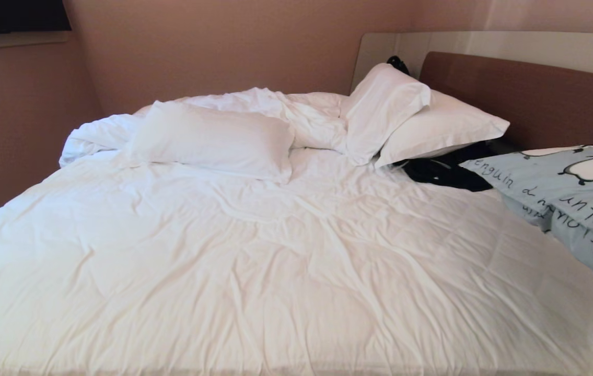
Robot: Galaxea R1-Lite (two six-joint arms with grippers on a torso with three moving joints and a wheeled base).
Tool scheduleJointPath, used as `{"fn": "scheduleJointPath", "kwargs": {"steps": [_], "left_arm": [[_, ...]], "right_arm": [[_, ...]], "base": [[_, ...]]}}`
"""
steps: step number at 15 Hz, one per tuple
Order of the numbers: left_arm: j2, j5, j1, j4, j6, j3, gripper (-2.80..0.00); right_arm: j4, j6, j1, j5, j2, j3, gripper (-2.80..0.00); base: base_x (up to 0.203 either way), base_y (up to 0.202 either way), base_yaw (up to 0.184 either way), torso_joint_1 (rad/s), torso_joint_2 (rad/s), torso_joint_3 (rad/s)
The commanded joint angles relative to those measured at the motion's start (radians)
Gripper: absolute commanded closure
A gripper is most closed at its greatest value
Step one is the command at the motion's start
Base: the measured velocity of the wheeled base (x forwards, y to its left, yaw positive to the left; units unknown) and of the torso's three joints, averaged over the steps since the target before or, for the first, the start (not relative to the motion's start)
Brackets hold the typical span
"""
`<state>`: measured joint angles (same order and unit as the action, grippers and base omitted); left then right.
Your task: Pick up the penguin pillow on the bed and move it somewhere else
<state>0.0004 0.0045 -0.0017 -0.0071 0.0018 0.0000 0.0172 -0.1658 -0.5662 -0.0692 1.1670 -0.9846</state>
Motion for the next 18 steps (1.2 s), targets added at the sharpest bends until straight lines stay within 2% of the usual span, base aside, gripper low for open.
{"fn": "scheduleJointPath", "kwargs": {"steps": [1,6,10,15,18], "left_arm": [[0.0,0.0,0.0,-0.001,0.001,0.0,0.0],[0.0,0.0,0.0,-0.002,0.003,0.0,0.0],[0.0,0.0,0.0,-0.002,0.003,0.0,0.0],[0.0,0.0,0.0,-0.002,0.0,0.0,0.0],[0.0,0.0,0.0,-0.001,0.0,0.0,0.0]], "right_arm": [[-0.013,-0.03,0.0,-0.009,0.01,0.029,0.0],[-0.197,-0.04,0.0,-0.011,0.11,0.099,0.0],[-0.28,-0.04,-0.029,-0.009,0.198,0.099,0.0],[-0.295,-0.032,-0.041,-0.006,0.223,0.1,0.0],[-0.295,-0.023,-0.09,-0.003,0.219,0.1,0.0]], "base": [[0.0,0.0,0.0,0.0,0.0,0.0],[-0.013,0.0,0.0,0.001,0.0,0.002],[-0.183,0.0,0.003,0.002,0.0,0.003],[-0.173,0.0,0.001,-0.002,0.0,0.003],[0.0,0.0,0.0,0.0,0.0,0.0]]}}
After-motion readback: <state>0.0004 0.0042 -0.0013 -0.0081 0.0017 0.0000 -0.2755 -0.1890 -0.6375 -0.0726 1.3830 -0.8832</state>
